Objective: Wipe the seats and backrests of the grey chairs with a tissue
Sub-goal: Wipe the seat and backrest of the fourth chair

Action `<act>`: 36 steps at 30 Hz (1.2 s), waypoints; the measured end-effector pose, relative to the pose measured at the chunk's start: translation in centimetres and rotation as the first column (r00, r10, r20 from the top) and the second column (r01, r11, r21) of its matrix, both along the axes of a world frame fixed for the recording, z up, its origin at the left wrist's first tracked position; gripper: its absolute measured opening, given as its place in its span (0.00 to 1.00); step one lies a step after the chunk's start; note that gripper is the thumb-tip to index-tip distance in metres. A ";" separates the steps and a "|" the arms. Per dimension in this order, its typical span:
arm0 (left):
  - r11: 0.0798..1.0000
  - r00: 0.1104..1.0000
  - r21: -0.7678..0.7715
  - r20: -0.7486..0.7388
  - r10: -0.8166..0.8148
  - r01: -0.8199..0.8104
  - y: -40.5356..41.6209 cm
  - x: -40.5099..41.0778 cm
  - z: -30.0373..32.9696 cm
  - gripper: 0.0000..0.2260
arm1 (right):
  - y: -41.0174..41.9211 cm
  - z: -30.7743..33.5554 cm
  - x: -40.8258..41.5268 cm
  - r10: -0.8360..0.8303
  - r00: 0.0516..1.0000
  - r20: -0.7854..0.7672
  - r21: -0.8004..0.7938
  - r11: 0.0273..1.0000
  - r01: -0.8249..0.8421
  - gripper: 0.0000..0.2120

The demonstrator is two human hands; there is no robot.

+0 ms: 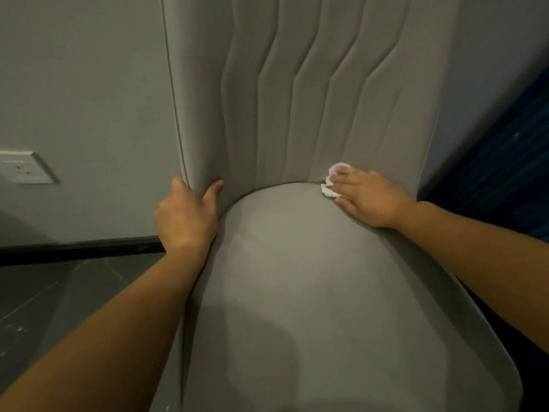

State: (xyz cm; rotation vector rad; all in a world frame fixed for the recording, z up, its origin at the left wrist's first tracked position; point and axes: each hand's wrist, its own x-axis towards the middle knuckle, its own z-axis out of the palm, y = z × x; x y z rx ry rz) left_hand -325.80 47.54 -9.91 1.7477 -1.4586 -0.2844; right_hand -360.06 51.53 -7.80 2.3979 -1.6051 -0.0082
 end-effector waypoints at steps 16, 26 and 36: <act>0.987 0.999 0.157 -0.002 0.039 -0.038 1.0 -0.6 1.8 0.22 | 1.2 -3.5 2.9 -0.395 0.823 0.407 0.213 0.918 0.335 0.26; 0.960 0.971 -0.219 0.200 -0.134 0.177 5.3 -2.7 8.0 0.36 | -0.4 -2.3 6.4 -0.518 0.743 0.424 0.104 0.843 0.528 0.19; 0.880 0.627 0.246 0.625 -0.465 0.407 4.6 -5.8 2.0 0.30 | -1.0 -3.7 8.9 -0.362 0.810 0.461 0.088 0.927 0.364 0.16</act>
